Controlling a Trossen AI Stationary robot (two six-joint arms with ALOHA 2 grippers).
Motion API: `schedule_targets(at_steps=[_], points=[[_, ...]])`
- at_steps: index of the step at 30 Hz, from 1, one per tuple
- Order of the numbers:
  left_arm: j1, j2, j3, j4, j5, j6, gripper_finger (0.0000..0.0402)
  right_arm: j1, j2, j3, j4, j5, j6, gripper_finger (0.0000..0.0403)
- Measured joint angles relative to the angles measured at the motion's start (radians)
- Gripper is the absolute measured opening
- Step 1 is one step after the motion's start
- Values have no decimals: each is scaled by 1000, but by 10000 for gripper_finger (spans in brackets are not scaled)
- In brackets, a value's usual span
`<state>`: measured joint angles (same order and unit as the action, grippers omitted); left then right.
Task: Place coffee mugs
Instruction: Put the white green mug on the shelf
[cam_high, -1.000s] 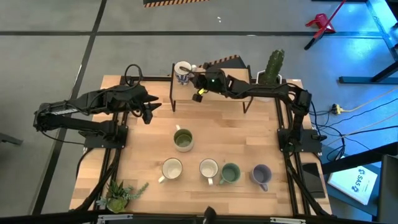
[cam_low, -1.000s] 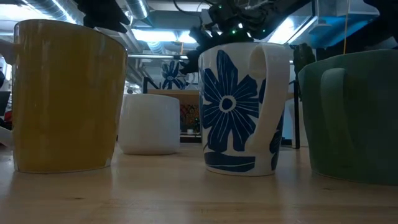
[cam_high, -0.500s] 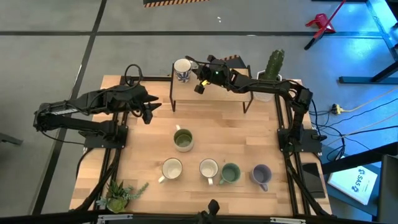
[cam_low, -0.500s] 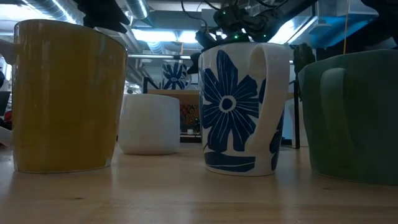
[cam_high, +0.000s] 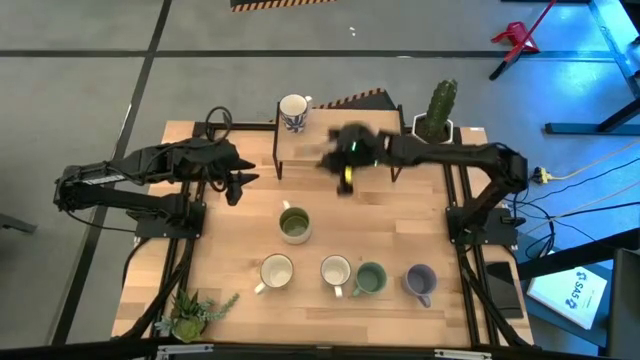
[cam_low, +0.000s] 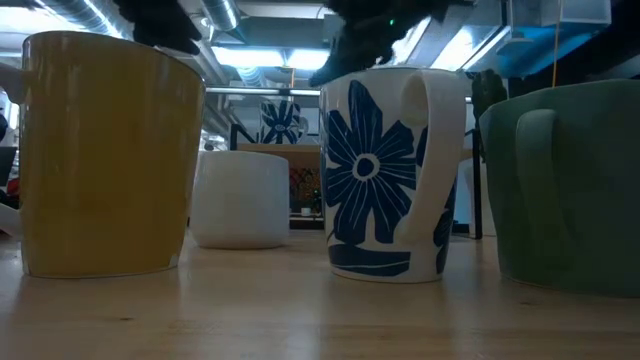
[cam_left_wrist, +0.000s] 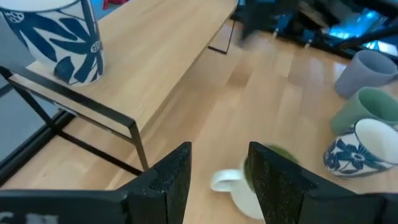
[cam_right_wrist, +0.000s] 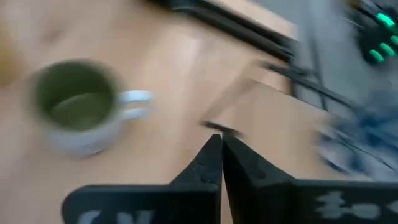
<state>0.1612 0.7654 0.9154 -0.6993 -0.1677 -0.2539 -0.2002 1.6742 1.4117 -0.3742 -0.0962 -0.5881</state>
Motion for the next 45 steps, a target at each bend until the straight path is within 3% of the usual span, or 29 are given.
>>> schedule_targets(at_steps=[5, 11, 15, 21, 34, 41, 45], points=[[0, 0, 0, -12, 1, 2, 153, 124, 62, 0, 30, 28, -174, 65], [0, 0, 0, -44, 3, 2, 153, 127, 104, 2, 62, -141, -310, 169], [0, 0, 0, -78, 5, 2, 153, 149, 153, 1, 60, -229, -403, 199], [0, 0, 0, -88, 5, 2, 153, 207, 234, 0, 97, -166, -499, 188], [0, 0, 0, -89, 5, -1, 153, 213, 336, 1, 81, -77, -562, 179], [0, 0, 0, -91, 5, -6, 153, 215, 366, 2, 30, -2, -591, 112], [0, 0, 0, -94, 5, -6, 153, 213, 369, 38, -64, 61, -582, 38]])
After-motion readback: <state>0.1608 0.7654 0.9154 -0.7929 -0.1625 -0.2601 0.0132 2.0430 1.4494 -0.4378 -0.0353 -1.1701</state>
